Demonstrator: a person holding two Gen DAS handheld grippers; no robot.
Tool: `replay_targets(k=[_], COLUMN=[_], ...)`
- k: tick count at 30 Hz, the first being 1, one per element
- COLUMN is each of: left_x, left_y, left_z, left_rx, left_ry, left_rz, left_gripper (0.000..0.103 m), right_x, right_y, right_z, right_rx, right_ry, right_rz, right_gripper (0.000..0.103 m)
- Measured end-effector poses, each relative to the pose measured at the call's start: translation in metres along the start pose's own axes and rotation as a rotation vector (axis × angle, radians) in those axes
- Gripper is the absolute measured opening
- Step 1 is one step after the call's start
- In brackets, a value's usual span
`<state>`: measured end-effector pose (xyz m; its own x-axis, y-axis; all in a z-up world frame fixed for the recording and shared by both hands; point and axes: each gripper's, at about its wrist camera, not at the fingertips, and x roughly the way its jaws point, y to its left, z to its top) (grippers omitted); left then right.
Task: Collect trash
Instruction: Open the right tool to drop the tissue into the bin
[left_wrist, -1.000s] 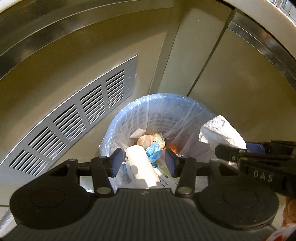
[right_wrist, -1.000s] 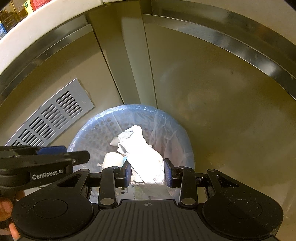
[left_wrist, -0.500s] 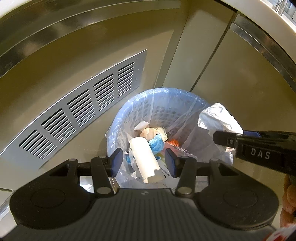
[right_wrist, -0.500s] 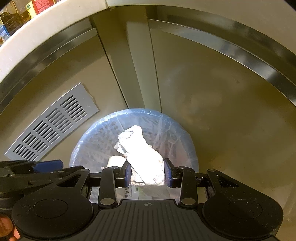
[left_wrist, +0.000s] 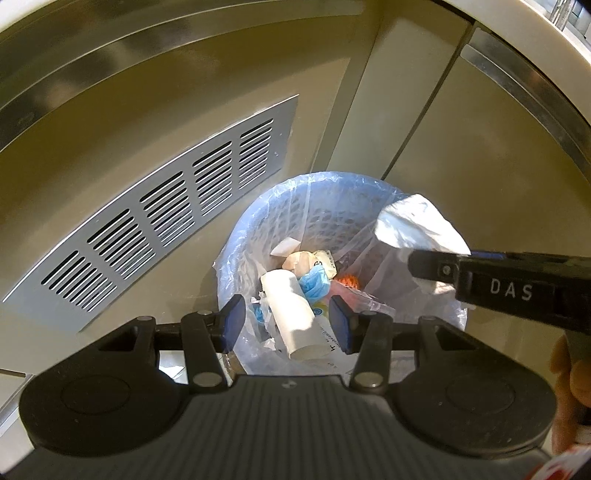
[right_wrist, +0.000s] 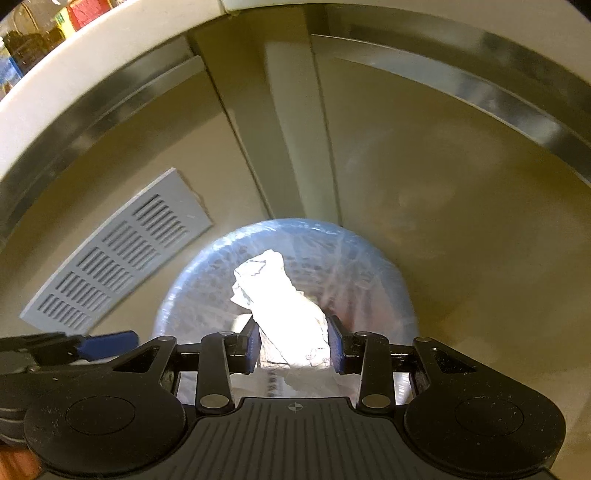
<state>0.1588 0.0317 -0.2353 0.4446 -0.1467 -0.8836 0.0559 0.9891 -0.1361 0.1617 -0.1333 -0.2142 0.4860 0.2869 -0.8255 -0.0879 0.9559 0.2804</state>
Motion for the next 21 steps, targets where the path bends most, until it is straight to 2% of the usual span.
replay_targets(k=[1, 2, 12, 21], left_x=[0.0, 0.0, -0.018, -0.064], left_y=[0.001, 0.001, 0.005, -0.01], left_z=[0.0, -0.001, -0.008, -0.007], left_rx=[0.0, 0.001, -0.015, -0.036], left_ry=[0.001, 0.001, -0.002, -0.049], left_rz=[0.001, 0.003, 0.013, 0.026], left_gripper=[0.045, 0.045, 0.045, 0.045], right_x=[-0.002, -0.003, -0.026, -0.076], right_y=[0.0, -0.001, -0.005, 0.0], right_z=[0.0, -0.001, -0.01, -0.013], right_rx=[0.006, 0.011, 0.023, -0.018], right_ry=[-0.016, -0.026, 0.014, 0.005], right_rz=[0.005, 0.012, -0.02, 0.0], right_gripper=[0.068, 0.07, 0.07, 0.07])
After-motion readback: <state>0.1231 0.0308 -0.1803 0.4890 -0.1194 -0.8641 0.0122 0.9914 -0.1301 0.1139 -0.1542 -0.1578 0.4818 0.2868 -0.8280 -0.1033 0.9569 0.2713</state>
